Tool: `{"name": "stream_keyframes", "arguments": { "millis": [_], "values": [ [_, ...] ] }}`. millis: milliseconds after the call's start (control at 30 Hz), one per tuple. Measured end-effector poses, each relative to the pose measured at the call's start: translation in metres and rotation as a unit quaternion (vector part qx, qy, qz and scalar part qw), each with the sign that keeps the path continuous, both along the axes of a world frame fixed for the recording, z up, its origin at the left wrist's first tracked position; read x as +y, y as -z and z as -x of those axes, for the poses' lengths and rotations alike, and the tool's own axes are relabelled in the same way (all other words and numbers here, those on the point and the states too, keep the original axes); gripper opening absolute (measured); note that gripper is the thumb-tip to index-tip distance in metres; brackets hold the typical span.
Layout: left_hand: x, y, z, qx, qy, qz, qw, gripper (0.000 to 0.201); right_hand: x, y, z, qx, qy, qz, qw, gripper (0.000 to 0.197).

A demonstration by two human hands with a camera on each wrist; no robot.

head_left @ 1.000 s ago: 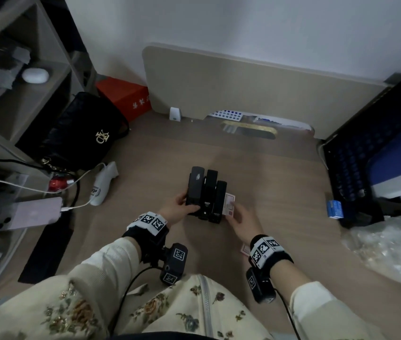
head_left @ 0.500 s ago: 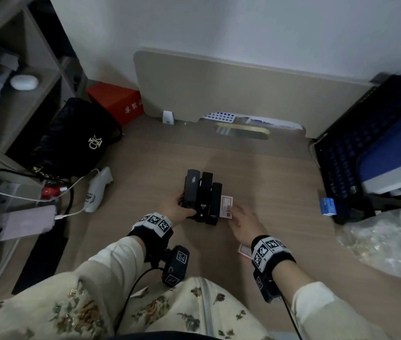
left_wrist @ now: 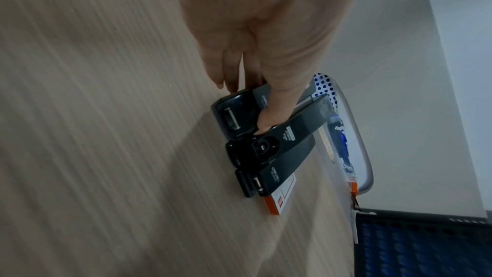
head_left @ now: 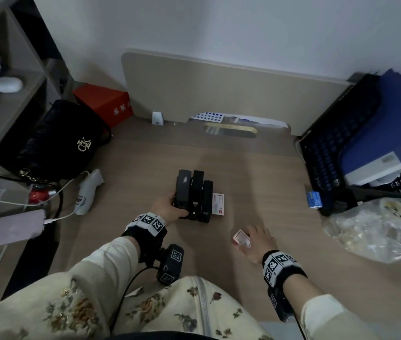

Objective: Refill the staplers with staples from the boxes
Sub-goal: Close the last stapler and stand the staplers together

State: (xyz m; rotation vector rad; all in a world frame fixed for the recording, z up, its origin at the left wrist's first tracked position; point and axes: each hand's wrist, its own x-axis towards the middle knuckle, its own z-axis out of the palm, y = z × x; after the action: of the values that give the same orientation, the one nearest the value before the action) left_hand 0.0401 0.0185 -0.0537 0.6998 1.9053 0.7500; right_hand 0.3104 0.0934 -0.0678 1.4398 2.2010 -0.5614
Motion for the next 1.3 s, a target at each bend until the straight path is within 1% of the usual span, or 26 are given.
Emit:
{"name": "stream_keyframes", "arguments": {
  "millis": [67, 133, 200, 267, 333, 433, 500, 633, 767, 1000, 1167, 1233, 1300],
  "values": [
    [0.0, 0.006, 0.002, -0.013, -0.002, -0.007, 1.0, 0.085, 0.001, 0.002, 0.004, 0.024, 0.041, 0.001, 0.999, 0.05],
    [0.0, 0.008, 0.004, -0.014, 0.004, -0.008, 1.0, 0.084, 0.005, 0.001, 0.012, 0.064, 0.107, 0.01, 0.992, 0.048],
    [0.0, 0.004, 0.004, -0.008, 0.01, -0.005, 1.0, 0.078, 0.012, -0.002, 0.023, 0.125, 0.155, 0.012, 0.98, 0.052],
    [-0.001, 0.003, 0.005, -0.001, 0.012, 0.001, 1.0, 0.074, 0.019, -0.008, 0.039, 0.183, 0.182, 0.016, 0.966, 0.063],
    [-0.002, 0.003, 0.006, 0.0, 0.013, 0.003, 1.0, 0.075, 0.028, -0.013, 0.055, 0.208, 0.189, 0.013, 0.96, 0.072],
    [-0.001, 0.004, 0.008, -0.006, 0.021, 0.001, 1.0, 0.074, 0.039, -0.012, 0.073, 0.207, 0.172, 0.012, 0.963, 0.074],
    [0.0, 0.004, 0.009, -0.025, 0.028, -0.002, 0.999, 0.073, 0.042, -0.008, 0.08, 0.205, 0.157, 0.022, 0.966, 0.07],
    [0.0, 0.006, 0.011, -0.054, 0.021, -0.017, 0.998, 0.073, 0.044, 0.0, 0.082, 0.21, 0.146, 0.045, 0.966, 0.06],
    [0.001, 0.011, 0.012, -0.081, 0.01, -0.02, 0.996, 0.073, 0.042, 0.006, 0.082, 0.222, 0.127, 0.075, 0.964, 0.058],
    [0.003, 0.015, 0.012, -0.101, -0.01, -0.026, 0.994, 0.072, 0.045, 0.009, 0.085, 0.248, 0.098, 0.077, 0.961, 0.044],
    [0.004, 0.014, 0.012, -0.102, 0.013, -0.028, 0.994, 0.074, 0.041, 0.004, 0.084, 0.244, 0.145, 0.094, 0.954, 0.066],
    [0.003, 0.015, 0.012, -0.095, 0.023, -0.029, 0.995, 0.076, 0.039, 0.005, 0.082, 0.222, 0.154, 0.093, 0.958, 0.068],
    [0.002, 0.015, 0.012, -0.084, 0.032, -0.028, 0.996, 0.076, 0.037, 0.004, 0.079, 0.199, 0.155, 0.092, 0.963, 0.063]
  ]
}}
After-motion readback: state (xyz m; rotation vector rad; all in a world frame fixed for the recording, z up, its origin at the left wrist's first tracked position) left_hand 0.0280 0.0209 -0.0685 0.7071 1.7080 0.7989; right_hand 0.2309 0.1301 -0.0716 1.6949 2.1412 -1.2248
